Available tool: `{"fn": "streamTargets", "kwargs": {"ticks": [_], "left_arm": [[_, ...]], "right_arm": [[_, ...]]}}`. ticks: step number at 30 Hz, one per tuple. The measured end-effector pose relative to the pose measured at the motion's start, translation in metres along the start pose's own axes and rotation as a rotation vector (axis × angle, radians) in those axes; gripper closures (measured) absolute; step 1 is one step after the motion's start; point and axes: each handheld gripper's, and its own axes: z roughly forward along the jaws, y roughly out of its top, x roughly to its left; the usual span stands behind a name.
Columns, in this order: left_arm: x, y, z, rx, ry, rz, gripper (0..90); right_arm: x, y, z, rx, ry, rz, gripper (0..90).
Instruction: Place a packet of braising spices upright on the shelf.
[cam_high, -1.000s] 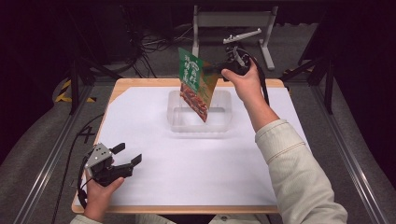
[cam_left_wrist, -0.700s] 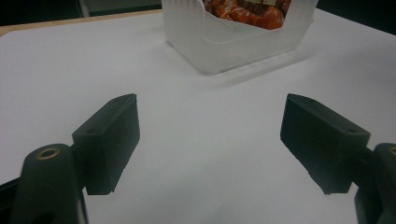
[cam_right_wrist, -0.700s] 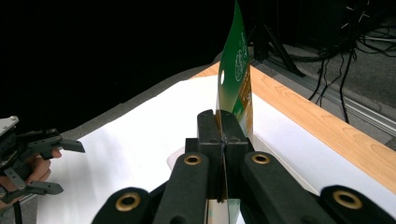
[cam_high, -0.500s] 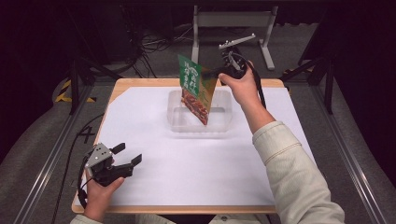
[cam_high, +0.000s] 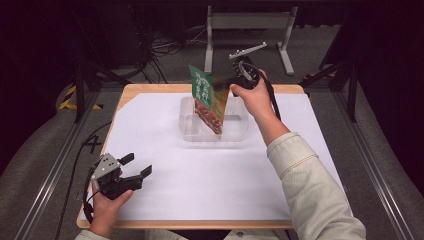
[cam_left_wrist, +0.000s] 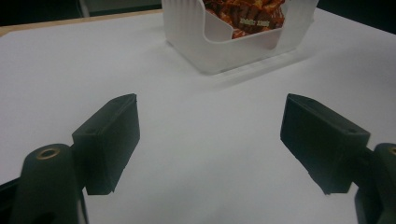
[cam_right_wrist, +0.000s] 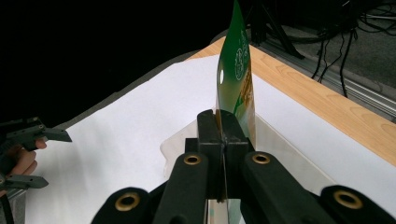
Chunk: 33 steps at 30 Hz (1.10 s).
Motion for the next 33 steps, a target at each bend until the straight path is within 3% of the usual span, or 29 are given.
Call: {"fn": "streamTargets", "kwargs": {"ticks": [13,27,29,33], "left_arm": [[0.0,0.0,0.0,0.003,0.001,0.001,20.6],[0.0,0.001,0.003,0.008,-0.003,0.0,20.6],[0.0,0.001,0.003,0.006,-0.004,0.001,20.6],[0.0,0.001,0.003,0.008,-0.005,0.0,20.6]], "right_arm": [[0.0,-0.008,0.003,0.015,0.03,0.002,89.1],[-0.008,-0.021,-0.004,-0.01,-0.007,0.037,88.4],[-0.008,-0.021,-0.004,-0.01,-0.011,0.038,85.9],[-0.006,-0.021,-0.004,-0.019,-0.033,0.038,72.7]]}}
